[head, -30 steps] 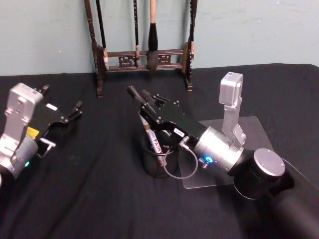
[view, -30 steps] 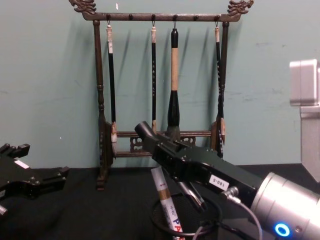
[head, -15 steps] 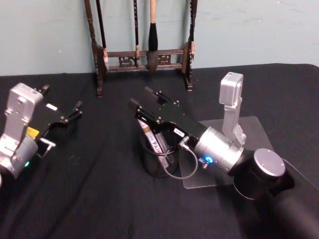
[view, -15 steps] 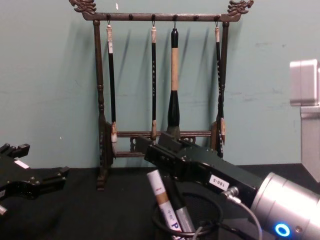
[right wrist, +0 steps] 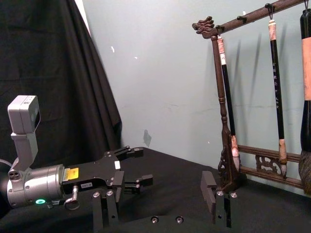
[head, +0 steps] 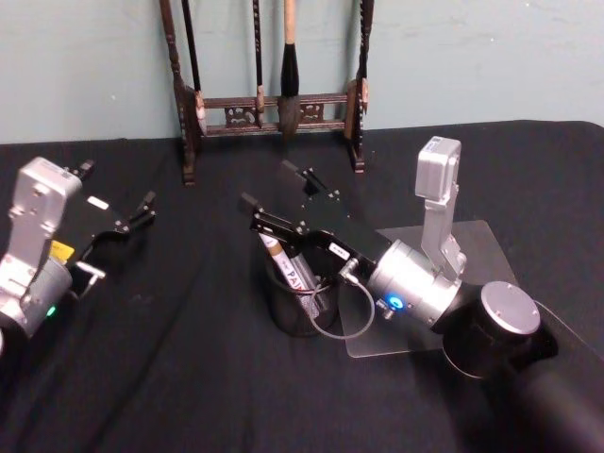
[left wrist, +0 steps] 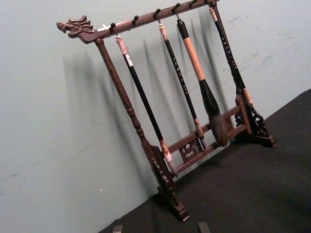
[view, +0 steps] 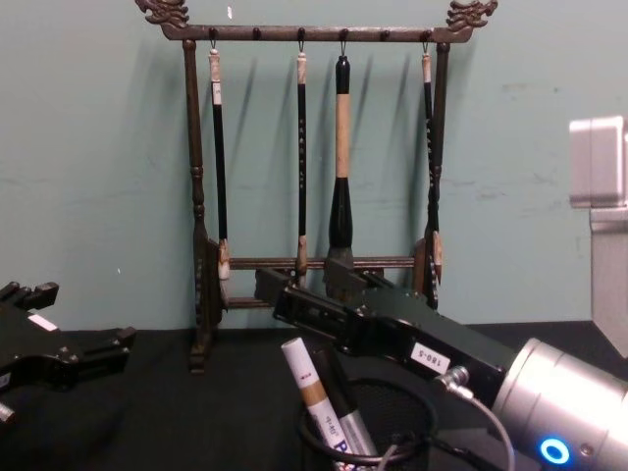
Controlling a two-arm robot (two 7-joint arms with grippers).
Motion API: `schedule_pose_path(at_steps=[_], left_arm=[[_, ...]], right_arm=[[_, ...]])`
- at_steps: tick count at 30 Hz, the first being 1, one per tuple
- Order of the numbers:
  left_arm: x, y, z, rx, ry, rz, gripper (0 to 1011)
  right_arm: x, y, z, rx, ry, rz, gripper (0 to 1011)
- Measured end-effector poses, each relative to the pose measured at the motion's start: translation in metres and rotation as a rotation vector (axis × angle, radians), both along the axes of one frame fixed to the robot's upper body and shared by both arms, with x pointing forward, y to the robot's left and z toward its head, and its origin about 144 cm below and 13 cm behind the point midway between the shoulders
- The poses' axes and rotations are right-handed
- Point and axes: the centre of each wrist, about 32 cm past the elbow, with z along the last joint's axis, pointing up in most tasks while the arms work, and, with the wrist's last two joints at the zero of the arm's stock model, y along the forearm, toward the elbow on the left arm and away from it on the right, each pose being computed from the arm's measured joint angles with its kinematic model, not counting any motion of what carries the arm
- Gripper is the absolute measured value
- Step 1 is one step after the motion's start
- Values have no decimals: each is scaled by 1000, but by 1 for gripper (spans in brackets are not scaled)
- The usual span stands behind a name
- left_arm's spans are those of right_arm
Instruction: Pick up the water-based marker from the table and place it into the pen holder.
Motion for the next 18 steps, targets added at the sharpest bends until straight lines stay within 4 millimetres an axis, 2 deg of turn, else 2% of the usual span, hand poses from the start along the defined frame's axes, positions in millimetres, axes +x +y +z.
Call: schedule_pose_path(at_steps=[4,9,18], left_arm=[[0,0,0,0,0,0,1001],[0,0,0,0,0,0,1001],[0,0,0,0,0,0,1001]], right_arm=[[0,-2,2,-1,-3,-2,1000],[-3,-15,13,-6,-23,-37,1000],[-17,-57,29,-55,-51,-197,1000]])
